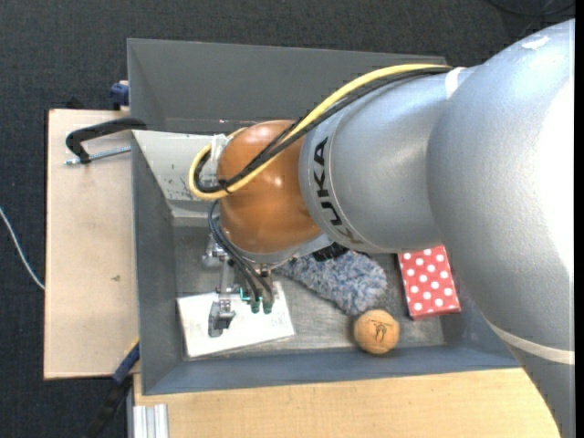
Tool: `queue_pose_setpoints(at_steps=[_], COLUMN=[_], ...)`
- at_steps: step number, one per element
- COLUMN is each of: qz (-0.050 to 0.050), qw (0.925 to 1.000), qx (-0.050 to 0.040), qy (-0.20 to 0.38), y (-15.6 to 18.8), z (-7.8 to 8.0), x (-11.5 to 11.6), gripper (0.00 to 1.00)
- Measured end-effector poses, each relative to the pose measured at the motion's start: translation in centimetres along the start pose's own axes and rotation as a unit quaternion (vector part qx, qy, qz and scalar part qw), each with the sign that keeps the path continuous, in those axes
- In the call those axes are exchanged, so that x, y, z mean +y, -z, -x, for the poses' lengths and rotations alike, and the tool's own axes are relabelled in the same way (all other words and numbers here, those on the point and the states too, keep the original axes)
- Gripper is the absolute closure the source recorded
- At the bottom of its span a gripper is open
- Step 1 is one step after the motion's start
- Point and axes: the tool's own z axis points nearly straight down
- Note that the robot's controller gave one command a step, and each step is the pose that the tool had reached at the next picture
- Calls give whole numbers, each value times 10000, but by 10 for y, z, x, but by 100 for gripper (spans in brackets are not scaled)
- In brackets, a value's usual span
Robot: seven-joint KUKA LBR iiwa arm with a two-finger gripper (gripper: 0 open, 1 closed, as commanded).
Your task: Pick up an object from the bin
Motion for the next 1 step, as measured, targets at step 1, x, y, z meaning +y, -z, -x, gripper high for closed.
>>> queue_pose_setpoints(at_steps=[1], qz=[9], qw=[10000], qx=[-38], qy=[-12], y=[4], z=[2], x=[-1], gripper=[0])
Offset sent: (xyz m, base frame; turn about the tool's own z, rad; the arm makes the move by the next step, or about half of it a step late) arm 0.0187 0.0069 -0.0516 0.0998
